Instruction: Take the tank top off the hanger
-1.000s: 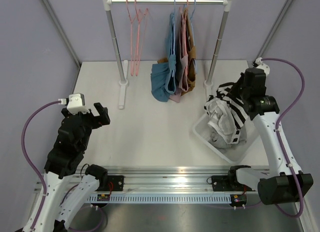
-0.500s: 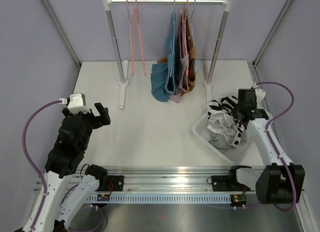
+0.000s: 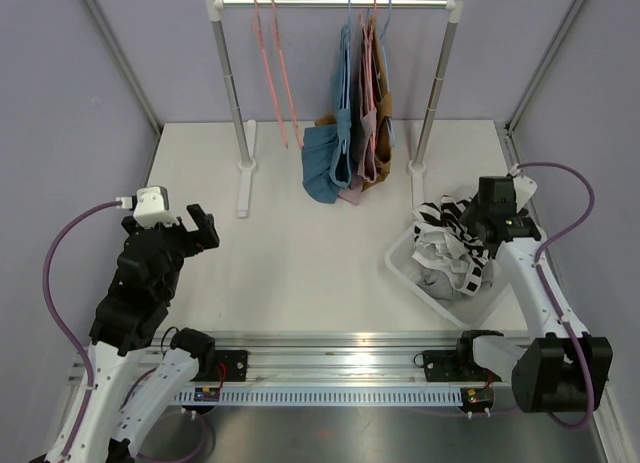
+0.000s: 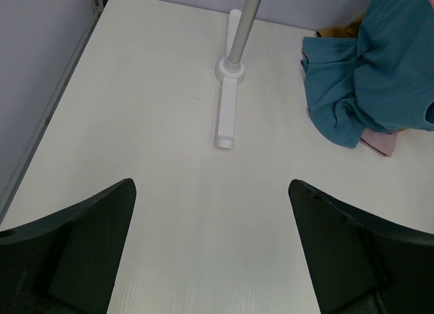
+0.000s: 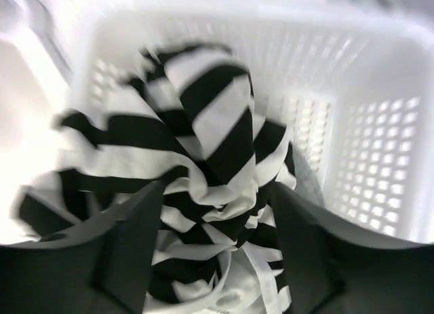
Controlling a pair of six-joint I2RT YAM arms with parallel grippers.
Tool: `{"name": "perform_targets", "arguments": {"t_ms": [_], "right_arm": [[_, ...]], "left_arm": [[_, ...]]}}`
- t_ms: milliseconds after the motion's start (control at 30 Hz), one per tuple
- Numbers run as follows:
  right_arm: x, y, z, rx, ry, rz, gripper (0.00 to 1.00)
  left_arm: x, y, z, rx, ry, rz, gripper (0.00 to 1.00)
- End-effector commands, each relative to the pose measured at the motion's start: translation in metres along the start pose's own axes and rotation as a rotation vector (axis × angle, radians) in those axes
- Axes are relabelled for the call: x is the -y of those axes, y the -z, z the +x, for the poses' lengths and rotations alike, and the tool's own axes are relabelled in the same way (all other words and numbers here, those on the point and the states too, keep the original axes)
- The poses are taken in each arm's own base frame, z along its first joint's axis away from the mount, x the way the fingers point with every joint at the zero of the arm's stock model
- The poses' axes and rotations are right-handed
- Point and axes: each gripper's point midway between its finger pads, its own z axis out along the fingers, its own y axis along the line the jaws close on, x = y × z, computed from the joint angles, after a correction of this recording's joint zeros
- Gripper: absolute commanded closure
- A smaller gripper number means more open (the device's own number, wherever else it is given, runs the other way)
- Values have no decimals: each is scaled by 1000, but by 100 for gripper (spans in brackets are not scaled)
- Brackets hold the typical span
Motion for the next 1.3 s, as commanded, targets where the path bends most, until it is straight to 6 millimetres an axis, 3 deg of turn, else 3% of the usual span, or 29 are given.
{"name": "perform_targets", "arguments": {"t_ms": [0,67,100,167,200,300,333,500,567,667,767,900,1133,1267], "right_arm": [[3,50,-71,193,-17,-4,26],[-6,67,-81,211,-9,-77,15],[-10,84,-91,245,-5,-127,1],[-26,102,-94,249,0,-251,1],[-43,122,-96,266,5,-383,1],[-66,159,-101,326,-1,-602,0],[-81,174,-93,302,22,-719,0],[-95,201,-75,231,38,-884,0],[-94,207,-70,238,40,-914,0],[-89,199,-66,231,60,-872,1],[-86,181,-62,231,151,-737,1],[-78,172,-53,188,254,-582,1],[-89,175,-28,155,201,-715,0],[-94,172,-29,155,142,-723,0]], "left_arm": [[-8,-3,-13,65,42,-55,1],[-9,-4,-12,63,57,-63,1],[-9,-4,-12,61,62,-67,1],[-6,-5,-12,55,76,-54,1],[-2,-6,-11,43,77,-38,1],[1,-9,-7,11,67,-28,1],[0,-10,-4,-6,61,-38,1],[5,-14,-2,-15,61,-8,1],[9,-16,0,-23,60,13,1],[11,-19,8,-51,36,28,1],[12,-22,14,-86,17,28,1],[22,-26,21,-130,3,82,1],[41,-25,23,-155,16,187,1],[66,-14,15,-132,50,336,1]]}}
